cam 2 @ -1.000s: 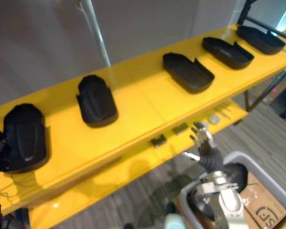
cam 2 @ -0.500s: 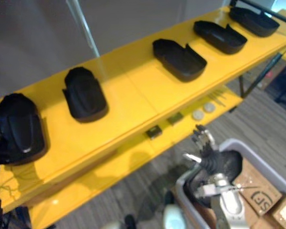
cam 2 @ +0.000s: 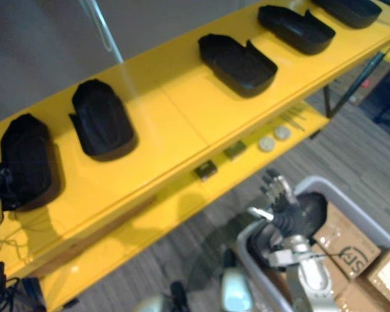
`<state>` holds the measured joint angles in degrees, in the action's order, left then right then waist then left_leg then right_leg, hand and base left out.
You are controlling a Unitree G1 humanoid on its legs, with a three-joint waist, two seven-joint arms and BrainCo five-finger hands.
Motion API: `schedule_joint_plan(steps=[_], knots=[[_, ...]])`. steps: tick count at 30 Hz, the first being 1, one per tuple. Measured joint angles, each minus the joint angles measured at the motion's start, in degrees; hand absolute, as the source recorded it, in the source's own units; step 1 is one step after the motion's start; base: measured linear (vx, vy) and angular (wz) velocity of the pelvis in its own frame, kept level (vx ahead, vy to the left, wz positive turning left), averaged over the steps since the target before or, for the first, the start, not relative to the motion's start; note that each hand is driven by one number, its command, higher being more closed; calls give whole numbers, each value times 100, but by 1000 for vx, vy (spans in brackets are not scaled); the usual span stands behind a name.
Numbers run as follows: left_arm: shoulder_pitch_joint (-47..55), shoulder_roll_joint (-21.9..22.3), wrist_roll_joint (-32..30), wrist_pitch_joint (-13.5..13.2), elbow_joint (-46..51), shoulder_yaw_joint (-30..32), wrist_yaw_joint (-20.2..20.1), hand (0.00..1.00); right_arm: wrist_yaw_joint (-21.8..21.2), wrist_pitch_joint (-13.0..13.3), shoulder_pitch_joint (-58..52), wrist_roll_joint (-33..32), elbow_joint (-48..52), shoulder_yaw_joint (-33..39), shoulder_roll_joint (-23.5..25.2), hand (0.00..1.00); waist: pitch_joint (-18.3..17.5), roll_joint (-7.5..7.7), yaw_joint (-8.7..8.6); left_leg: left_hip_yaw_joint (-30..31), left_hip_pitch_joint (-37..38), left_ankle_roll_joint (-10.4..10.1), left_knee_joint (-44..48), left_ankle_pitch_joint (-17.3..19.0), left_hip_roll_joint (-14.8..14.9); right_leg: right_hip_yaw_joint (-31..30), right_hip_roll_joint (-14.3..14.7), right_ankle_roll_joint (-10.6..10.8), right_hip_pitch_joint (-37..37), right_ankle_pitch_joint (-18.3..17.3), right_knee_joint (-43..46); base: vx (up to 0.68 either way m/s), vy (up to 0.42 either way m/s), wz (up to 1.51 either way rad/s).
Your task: Walk over and take plastic housings, then place them on the shelf
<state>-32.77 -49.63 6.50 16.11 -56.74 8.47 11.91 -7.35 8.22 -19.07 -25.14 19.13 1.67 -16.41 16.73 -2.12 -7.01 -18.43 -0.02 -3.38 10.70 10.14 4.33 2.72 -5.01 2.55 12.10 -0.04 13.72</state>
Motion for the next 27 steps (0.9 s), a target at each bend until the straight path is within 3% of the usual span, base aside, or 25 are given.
schedule_joint_plan(steps=[5,8,13,15,16,17,19,22,23,24,27], knots=[[0,-85,-61,15,2,35,707,0,2,116,-60,10,0,-103,-1,0,0,0,2,23,-2,1,11,3,1,16,-5,0,-15,0,0,-2,0,1],[-5,-223,-33,-168,166,191,1327,0,-7,455,-46,11,0,-119,-3,0,0,1,12,40,0,2,8,3,3,33,-7,0,-28,0,-8,4,0,1],[-81,-236,-30,-946,723,402,2230,0,-31,1180,311,-5,23,-315,-14,0,-4,2,53,127,110,1,-17,1,17,157,-11,18,-240,17,-155,12,1,8],[-73,-174,-67,-1547,1212,438,2540,0,-135,1407,602,-127,69,-583,-32,0,-24,-1,137,221,217,2,-52,1,32,257,0,31,-462,38,-302,15,6,18],[-64,-143,-67,-1684,1379,455,2616,0,-155,1419,688,-146,84,-656,-36,0,-26,0,172,240,226,2,-54,0,35,290,0,32,-510,54,-346,25,7,19],[64,-87,-92,-1998,1813,479,2760,0,-155,1440,886,-171,84,-884,-52,0,-27,-1,203,311,224,2,-64,-7,37,365,-1,38,-595,105,-472,21,10,20],[435,232,-187,-2391,2647,505,2927,0,-132,1439,1108,-151,81,-1264,-59,0,-164,-51,354,359,187,9,-93,-30,31,453,-2,52,-659,189,-681,42,18,23],[1536,1421,-139,-2910,4382,592,2960,0,26,1375,1516,49,68,-2060,-13,0,-476,-188,521,647,341,4,-242,-48,6,785,-8,80,-1118,271,-1128,125,34,43],[1758,1659,-79,-2985,4713,618,2925,0,84,1362,1594,137,67,-2181,19,0,-510,-193,547,708,410,4,-254,-48,6,856,-8,80,-1221,272,-1192,144,-4,54],[2334,2247,46,-3076,5538,626,2785,0,235,1277,1785,312,39,-2440,144,0,-611,-194,684,866,475,1,-263,-50,6,1030,-4,80,-1427,272,-1325,89,-11,50],[3311,3130,132,-3157,6650,583,2478,0,508,1093,2090,625,-175,-2720,306,0,-760,-199,878,1152,497,-10,-274,-56,-10,1349,-6,80,-1679,272,-1496,70,-13,61]])
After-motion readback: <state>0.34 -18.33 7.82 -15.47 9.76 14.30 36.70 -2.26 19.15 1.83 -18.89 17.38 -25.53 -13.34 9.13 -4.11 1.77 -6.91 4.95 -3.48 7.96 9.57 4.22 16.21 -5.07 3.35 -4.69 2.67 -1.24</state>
